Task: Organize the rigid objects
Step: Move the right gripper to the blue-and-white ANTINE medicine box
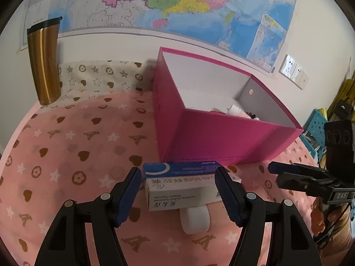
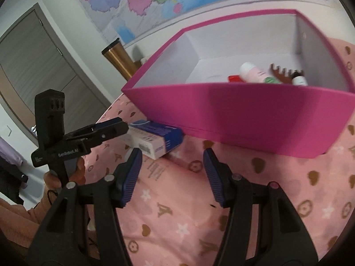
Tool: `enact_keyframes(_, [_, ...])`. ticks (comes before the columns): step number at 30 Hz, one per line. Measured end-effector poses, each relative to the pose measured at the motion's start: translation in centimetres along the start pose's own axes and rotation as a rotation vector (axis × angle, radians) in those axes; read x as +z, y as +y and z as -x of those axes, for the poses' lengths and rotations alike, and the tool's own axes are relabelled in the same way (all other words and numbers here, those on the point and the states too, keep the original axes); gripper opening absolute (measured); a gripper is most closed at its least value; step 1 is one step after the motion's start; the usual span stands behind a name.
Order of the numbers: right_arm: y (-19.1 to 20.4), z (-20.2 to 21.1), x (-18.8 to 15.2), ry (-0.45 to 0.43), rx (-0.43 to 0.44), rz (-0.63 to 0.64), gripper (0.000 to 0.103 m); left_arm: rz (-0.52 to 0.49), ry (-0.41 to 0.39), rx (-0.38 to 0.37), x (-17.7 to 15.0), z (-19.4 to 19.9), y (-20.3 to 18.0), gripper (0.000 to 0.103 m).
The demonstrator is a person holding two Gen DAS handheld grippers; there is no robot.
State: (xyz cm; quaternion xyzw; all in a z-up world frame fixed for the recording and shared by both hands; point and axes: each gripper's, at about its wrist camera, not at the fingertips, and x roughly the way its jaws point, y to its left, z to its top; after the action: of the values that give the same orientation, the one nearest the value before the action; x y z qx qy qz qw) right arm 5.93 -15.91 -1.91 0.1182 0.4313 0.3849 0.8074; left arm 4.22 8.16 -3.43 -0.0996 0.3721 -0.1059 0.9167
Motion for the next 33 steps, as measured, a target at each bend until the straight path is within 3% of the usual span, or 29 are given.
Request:
enact_keyframes(9, [0.9, -3.7, 0.7, 0.044, 0.06, -0.019, 0.059, 0.053, 0.043, -0.059, -0.3, -0.6, 1.5, 0.07])
enact_keyframes(15, [0.6, -5.3, 1.1, 0.064, 0.081, -0.043, 0.059, 0.037, 0.053, -0.095, -0.3, -0.8, 0.8, 0.07])
enact_keyframes(25, [0.0, -4.5, 0.0, 0.092, 0.08, -0.048, 0.057, 0.011, 0.087, -0.146, -1.5, -1.5, -1.4, 0.07])
enact_keyframes(33, [-0.6, -2.8, -0.9, 0.095, 0.029, -0.029, 0.057, -0.024, 0.107, -0.161, -1.6, -2.1, -2.4, 0.07])
